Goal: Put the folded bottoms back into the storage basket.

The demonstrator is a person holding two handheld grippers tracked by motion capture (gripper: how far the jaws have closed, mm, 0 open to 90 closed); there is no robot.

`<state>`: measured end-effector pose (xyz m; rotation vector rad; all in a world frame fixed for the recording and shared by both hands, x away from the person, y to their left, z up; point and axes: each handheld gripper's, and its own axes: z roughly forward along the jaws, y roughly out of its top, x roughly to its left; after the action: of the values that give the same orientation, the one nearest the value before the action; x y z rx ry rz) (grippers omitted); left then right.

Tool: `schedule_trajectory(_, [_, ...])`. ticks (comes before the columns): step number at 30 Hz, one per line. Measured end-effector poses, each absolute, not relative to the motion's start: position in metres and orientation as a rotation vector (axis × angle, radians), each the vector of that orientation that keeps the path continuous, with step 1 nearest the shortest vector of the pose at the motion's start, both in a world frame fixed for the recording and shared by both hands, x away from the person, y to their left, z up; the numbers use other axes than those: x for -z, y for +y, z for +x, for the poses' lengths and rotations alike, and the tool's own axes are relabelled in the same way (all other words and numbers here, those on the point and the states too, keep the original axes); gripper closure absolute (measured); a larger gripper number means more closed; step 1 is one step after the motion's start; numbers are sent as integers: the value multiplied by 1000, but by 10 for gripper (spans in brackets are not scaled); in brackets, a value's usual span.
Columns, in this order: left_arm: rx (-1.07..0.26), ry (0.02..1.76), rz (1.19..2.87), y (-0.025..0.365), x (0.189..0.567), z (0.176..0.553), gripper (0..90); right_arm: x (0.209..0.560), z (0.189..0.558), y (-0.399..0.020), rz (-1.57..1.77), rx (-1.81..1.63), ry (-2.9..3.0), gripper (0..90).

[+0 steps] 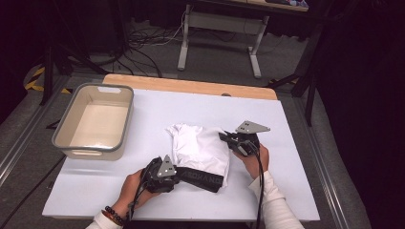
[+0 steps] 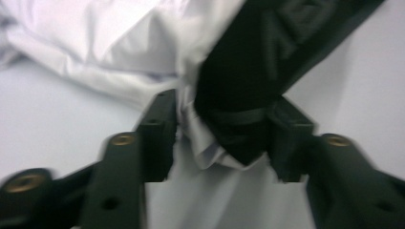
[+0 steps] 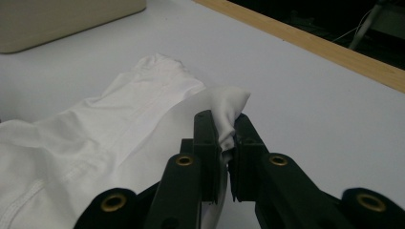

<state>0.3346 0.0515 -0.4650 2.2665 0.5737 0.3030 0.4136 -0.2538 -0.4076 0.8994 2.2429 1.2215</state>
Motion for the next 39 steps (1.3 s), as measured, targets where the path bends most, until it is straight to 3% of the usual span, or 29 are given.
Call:
schedule_trajectory(3, [-235,646,2267,53,465,343,365,411,413,-253,905,-1213,2255,832])
schedule_trajectory(7, [-187,616,2289,48,465,342,281,413,412,-254,907,-1220,2258,831])
schedule_trajectory(10, [-207,612,2307,45,464,341,290,412,410,-253,902,-1232,2263,831])
schedule_trajectory(14, [-210,616,2310,44,463,342,387,411,408,-249,882,-1233,2275,831])
schedule_trajectory(19, [-211,600,2316,45,461,344,570,409,406,-248,871,-1232,2273,831])
schedule_trajectory(21, [-195,586,2293,47,462,345,689,408,405,-248,871,-1236,2271,831])
schedule_trajectory(24, [-178,573,2278,48,463,345,779,408,406,-248,872,-1242,2269,831])
schedule_trajectory(39, [-312,516,2281,58,430,351,817,377,418,-237,843,-1255,2250,832])
